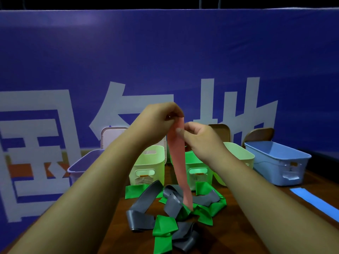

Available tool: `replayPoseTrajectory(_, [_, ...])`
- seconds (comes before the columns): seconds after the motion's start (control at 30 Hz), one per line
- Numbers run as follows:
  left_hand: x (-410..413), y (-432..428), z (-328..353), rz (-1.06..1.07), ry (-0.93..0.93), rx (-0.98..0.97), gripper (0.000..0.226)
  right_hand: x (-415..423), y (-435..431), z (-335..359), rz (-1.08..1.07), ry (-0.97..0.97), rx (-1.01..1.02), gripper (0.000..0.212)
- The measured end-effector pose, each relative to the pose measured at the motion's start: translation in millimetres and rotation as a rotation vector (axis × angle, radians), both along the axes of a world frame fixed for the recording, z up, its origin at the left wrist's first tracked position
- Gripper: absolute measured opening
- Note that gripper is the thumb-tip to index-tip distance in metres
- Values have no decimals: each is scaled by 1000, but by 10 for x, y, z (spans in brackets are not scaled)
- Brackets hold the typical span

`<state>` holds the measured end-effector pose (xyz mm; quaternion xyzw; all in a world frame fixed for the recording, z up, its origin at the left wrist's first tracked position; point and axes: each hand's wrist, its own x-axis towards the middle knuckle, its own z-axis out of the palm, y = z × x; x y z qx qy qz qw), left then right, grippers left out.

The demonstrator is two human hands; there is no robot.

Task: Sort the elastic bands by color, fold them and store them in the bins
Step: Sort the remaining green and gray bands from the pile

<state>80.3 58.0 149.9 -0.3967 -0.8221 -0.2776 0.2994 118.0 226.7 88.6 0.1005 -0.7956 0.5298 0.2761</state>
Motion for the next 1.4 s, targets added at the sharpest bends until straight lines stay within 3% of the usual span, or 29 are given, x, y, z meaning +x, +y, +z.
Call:
replayPoseTrajectory(0.13, [-63,-56,-162,19,-95,170,19,22,-32,41,-71,41,39,21])
replayPoseTrajectory(0.23, [-67,-86,-517,-114,-453,392,22,54,-16,66,-86,50,21,20])
replayPoseTrajectory(0.33, [-23,-51,-1001,-270,-739,410,33,75,-1,88,-75,65,-35,14])
replayPoseTrajectory(0.6, [154,184,-1581,-471,-869,486,45,177,190,78,-104,71,-113,12])
replayPoseTrajectory(0.7, [153,301,-1506,-450,-807,431,44,200,298,6,-123,57,-153,14])
replayPoseTrajectory(0.9, [99,386,-869,-261,-417,506,33,266,461,-105,-151,12,-159,17])
replayPoseTrajectory(1.07, [100,491,-368,-115,-120,195,22,308,533,-186,-151,-2,-157,17])
replayPoseTrajectory(1.17, [62,595,-278,-84,-65,121,13,339,561,-206,-151,9,-174,16])
replayPoseTrajectory(1.4, [8,810,-172,-127,-84,-5,15,402,679,-270,-160,18,-163,14])
